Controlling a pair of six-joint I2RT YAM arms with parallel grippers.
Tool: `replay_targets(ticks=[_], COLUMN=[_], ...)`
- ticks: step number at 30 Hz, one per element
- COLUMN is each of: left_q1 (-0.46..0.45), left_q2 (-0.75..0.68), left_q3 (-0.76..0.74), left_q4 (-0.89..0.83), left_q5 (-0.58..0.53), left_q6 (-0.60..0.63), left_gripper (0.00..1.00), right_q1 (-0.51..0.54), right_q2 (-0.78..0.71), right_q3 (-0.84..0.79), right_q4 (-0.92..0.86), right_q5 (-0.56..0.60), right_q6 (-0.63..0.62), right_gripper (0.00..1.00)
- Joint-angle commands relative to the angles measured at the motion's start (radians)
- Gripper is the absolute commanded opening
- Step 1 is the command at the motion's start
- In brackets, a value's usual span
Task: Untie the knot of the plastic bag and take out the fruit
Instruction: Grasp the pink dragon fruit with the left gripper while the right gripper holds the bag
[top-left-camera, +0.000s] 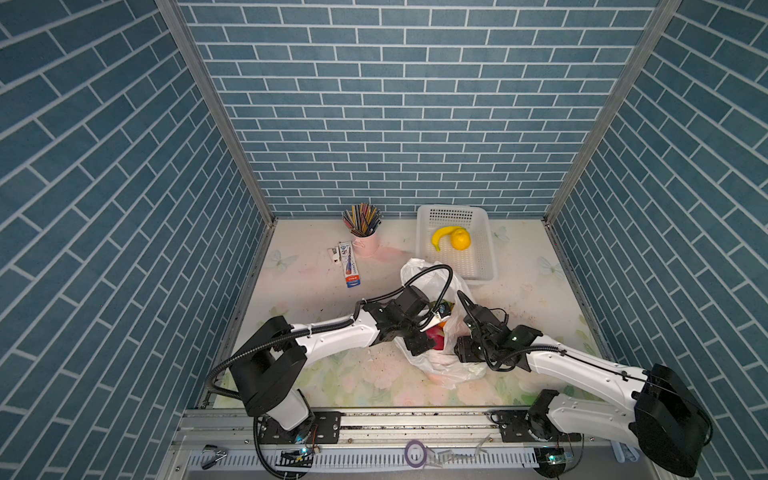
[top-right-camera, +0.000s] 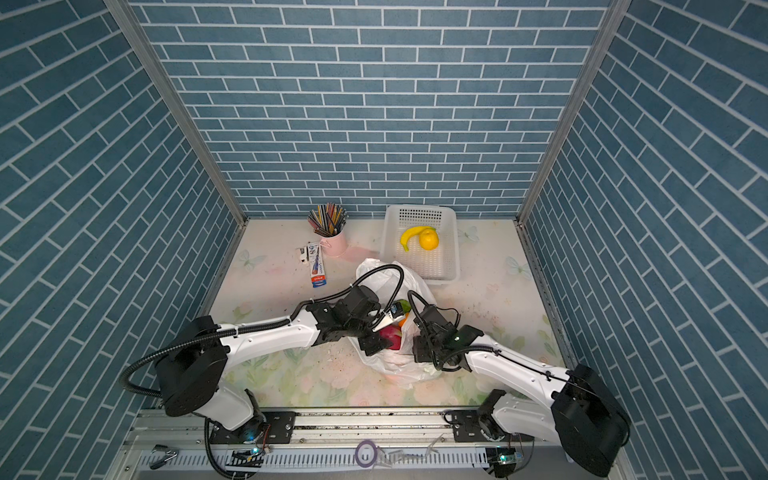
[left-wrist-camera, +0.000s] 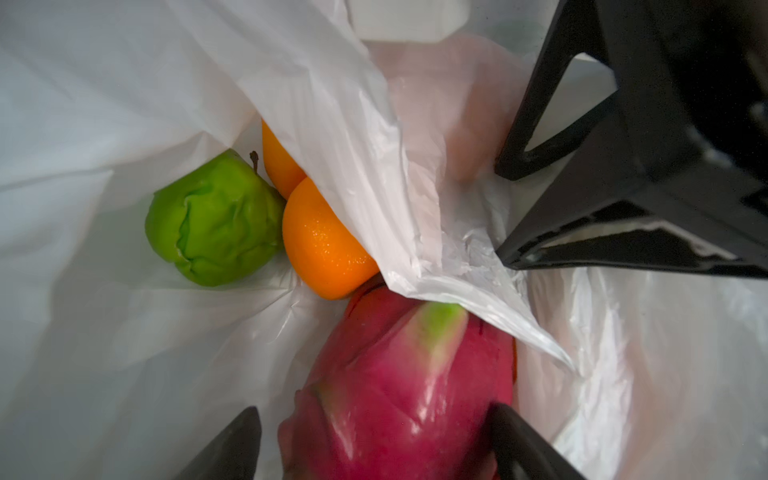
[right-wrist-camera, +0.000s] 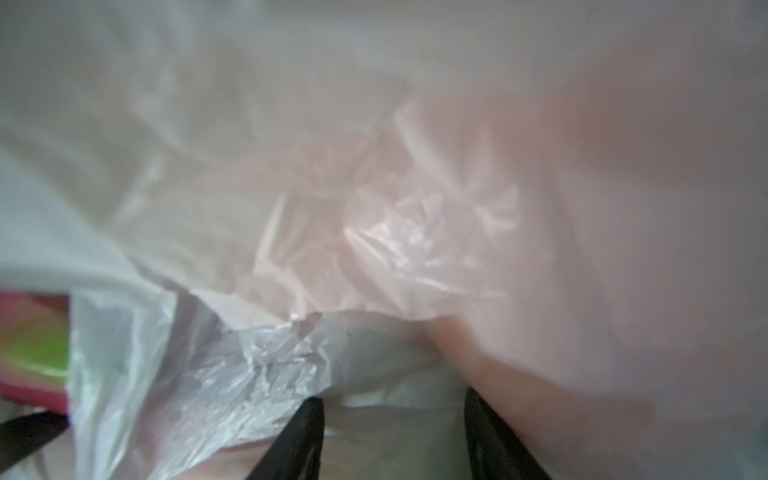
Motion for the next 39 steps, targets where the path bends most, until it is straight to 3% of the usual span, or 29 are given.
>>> replay_targets(ticks=[1, 7, 10, 13, 18, 25, 39], left_q1=[-0.007, -0.004, 0.005, 0.007, 0.009, 0.009, 0.009], left_q2=[0.055, 0.121, 0.14, 0.156, 0.142, 0.059, -0.124], left_q3=[-0.002, 0.027, 0.018, 0.017, 0.006, -0.033, -0.108], left_q4=[-0.04, -0.122, -0.131, -0.121, -0.065, -0.022, 0.079], left_q5=[0.0, 0.186, 0.225, 0.201, 0.218, 0.149, -0.032], left_q6=[0.058, 0.106, 0.112, 0.108, 0.071, 0.048, 0.045], left_gripper=[0.87, 0.87, 0.86, 0.82, 0.64, 0.51, 0.48], right_q1=[0.005, 0.005, 0.006, 0.005, 0.006, 0.006, 0.006], right_q2=[-0.005, -0.013, -0.018, -0.019, -0.025, -0.039, -0.03], right_q3=[-0.002, -0.001, -0.003, -0.003, -0.003, -0.003, -0.024], right_q4=[-0.024, -0.03, -0.029, -0.029, -0.033, -0.051, -0.063], right_q5=[0.006, 0.009, 0.01, 0.012, 0.013, 0.048, 0.055], right_q6=[0.014, 0.014, 0.021, 0.026, 0.032, 0.043, 0.067], right_gripper=[0.56, 0.56, 0.57, 0.57, 0.57, 0.58, 0.59])
